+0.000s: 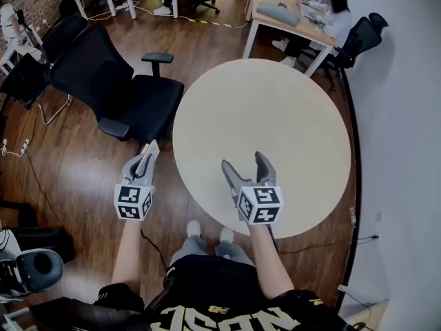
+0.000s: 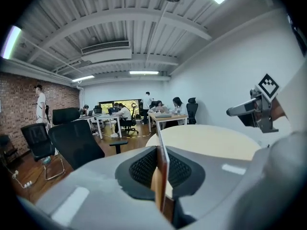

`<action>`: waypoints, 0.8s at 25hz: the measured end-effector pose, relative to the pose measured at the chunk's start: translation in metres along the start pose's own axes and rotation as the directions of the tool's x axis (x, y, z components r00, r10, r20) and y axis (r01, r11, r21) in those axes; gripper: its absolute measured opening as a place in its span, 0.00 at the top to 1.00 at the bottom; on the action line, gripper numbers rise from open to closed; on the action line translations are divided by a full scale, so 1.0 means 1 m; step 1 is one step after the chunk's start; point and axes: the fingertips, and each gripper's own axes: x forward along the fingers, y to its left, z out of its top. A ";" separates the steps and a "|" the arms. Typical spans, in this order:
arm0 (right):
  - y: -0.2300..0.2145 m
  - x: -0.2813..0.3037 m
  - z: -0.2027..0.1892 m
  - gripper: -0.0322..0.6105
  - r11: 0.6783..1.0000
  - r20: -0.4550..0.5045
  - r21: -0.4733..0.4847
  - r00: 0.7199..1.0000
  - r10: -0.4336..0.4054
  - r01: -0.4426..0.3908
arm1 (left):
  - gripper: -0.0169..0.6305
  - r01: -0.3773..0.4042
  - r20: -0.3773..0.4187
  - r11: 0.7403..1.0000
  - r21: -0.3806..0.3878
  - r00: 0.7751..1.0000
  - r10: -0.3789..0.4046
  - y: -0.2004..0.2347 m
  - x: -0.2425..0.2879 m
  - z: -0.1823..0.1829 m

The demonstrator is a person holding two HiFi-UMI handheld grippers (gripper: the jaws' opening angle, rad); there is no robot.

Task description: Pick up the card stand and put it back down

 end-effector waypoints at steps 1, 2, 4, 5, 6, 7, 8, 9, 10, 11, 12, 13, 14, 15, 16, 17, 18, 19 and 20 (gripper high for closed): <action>-0.001 0.002 -0.004 0.27 1.000 -0.007 0.007 1.000 -0.002 0.002 | 0.95 0.009 -0.019 1.000 0.020 1.000 -0.009 0.004 0.002 -0.006; -0.001 0.003 -0.007 0.27 1.000 -0.011 0.014 1.000 -0.003 0.004 | 0.95 0.021 -0.038 0.999 0.034 0.999 -0.020 0.008 0.004 -0.012; -0.001 0.004 -0.012 0.29 1.000 -0.012 0.029 1.000 -0.001 0.002 | 0.95 0.048 -0.067 0.998 0.048 0.997 -0.045 0.012 0.008 -0.024; -0.001 0.005 -0.015 0.30 0.999 -0.012 0.033 1.000 0.003 -0.003 | 0.95 0.065 -0.078 0.997 0.052 0.995 -0.061 0.014 0.011 -0.029; -0.001 0.006 -0.017 0.30 0.999 -0.014 0.035 1.000 0.009 -0.008 | 0.95 0.086 -0.088 0.995 0.055 0.993 -0.081 0.015 0.015 -0.034; -0.001 0.007 -0.021 0.31 0.999 -0.019 0.035 1.000 0.013 -0.012 | 0.95 0.111 -0.098 0.992 0.055 0.990 -0.105 0.015 0.019 -0.038; -0.002 0.009 -0.024 0.31 0.999 -0.024 0.036 1.000 0.015 -0.015 | 0.95 0.138 -0.109 0.989 0.054 0.985 -0.132 0.015 0.024 -0.042; -0.003 0.010 -0.028 0.31 0.999 -0.029 0.037 0.999 0.016 -0.015 | 0.95 0.167 -0.119 0.985 0.053 0.980 -0.159 0.014 0.029 -0.046; -0.004 0.011 -0.033 0.31 0.999 -0.033 0.037 0.999 0.016 -0.015 | 0.95 0.196 -0.129 0.979 0.052 0.974 -0.188 0.014 0.035 -0.049; -0.005 0.011 -0.037 0.31 0.999 -0.034 0.035 0.999 0.015 -0.014 | 0.95 0.226 -0.140 0.973 0.052 0.966 -0.217 0.013 0.041 -0.052; -0.007 0.012 -0.042 0.31 1.000 -0.032 0.029 0.999 0.014 -0.013 | 0.95 0.257 -0.154 0.965 0.052 0.957 -0.247 0.011 0.046 -0.055; -0.008 0.012 -0.046 0.31 1.000 -0.029 0.022 0.999 0.012 -0.011 | 0.95 0.291 -0.168 0.955 0.053 0.946 -0.279 0.009 0.052 -0.058; -0.008 0.012 -0.050 0.31 1.000 -0.027 0.017 1.000 0.009 -0.009 | 0.95 0.329 -0.178 0.943 0.054 0.932 -0.315 0.006 0.057 -0.060; -0.009 0.013 -0.054 0.31 1.000 -0.027 0.017 1.000 0.006 -0.005 | 0.95 0.370 -0.182 0.928 0.055 0.917 -0.355 0.003 0.062 -0.061; -0.009 0.015 -0.058 0.31 1.000 -0.027 0.020 1.000 0.001 -0.001 | 0.95 0.413 -0.179 0.909 0.055 0.900 -0.398 0.001 0.068 -0.061; -0.008 0.017 -0.061 0.31 1.000 -0.028 0.023 1.000 -0.003 0.004 | 0.95 0.457 -0.170 0.888 0.053 0.881 -0.442 -0.002 0.073 -0.059; -0.007 0.021 -0.064 0.31 1.000 -0.031 0.026 0.999 -0.006 0.006 | 0.94 0.498 -0.158 0.866 0.049 0.860 -0.486 -0.004 0.079 -0.058; -0.005 0.025 -0.067 0.31 1.000 -0.034 0.028 0.999 -0.005 0.006 | 0.94 0.536 -0.148 0.843 0.042 0.838 -0.525 -0.006 0.085 -0.058; -0.002 0.029 -0.070 0.31 1.000 -0.035 0.028 0.999 -0.002 0.003 | 0.94 0.568 -0.143 0.822 0.033 0.817 -0.559 -0.008 0.092 -0.058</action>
